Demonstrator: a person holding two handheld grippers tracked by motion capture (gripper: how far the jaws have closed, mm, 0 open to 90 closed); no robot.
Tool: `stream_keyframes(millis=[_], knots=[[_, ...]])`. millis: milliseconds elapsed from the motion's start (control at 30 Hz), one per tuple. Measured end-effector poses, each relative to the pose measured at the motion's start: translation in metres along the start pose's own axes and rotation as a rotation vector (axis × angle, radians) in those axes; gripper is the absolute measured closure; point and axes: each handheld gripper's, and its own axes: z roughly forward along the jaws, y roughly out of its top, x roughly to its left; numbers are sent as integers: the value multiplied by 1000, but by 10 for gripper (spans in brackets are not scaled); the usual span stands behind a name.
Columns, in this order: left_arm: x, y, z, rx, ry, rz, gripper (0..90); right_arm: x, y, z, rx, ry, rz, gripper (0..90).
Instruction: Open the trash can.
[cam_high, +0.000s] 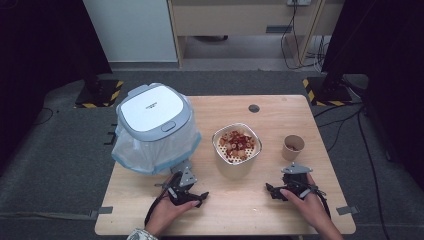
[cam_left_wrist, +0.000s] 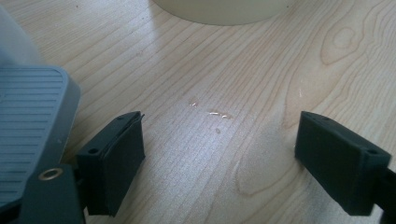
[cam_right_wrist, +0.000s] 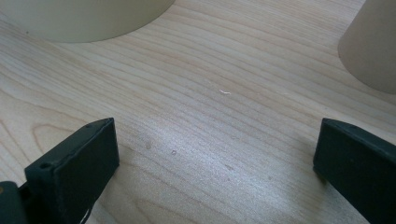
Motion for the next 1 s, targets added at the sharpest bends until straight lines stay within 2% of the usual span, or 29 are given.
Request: stream_keyframes(millis=[300,400,433,467,533,567,633,767,800,867,1000], knots=[[-4,0,-1,-10,-12,19,168,-2,-1,-1,1,13,-12,6],[-5,2,-4,-21,-13,34,245,-2,-2,-2,1,17,-13,6],[-6,2,-6,-30,-14,38,289,-2,-2,-2,1,17,-14,6],[-7,4,-8,-36,-14,48,393,-2,-2,-2,1,18,-14,6],[-8,5,-9,-42,-7,60,428,-2,-2,-2,2,17,-13,5],[-8,7,-11,-48,11,74,482,-2,-2,-2,2,17,-11,6],[-7,9,-15,-71,18,71,570,-2,-2,-2,2,18,-13,6],[-4,11,-20,-94,48,67,658,-2,-2,-2,2,18,-12,6],[-2,12,-21,-99,57,62,707,-2,-2,-2,2,18,-14,6],[0,13,-23,-107,75,66,724,-2,-2,-2,2,19,-12,5],[3,16,-27,-132,84,50,850,-2,-2,-3,4,22,-14,6]])
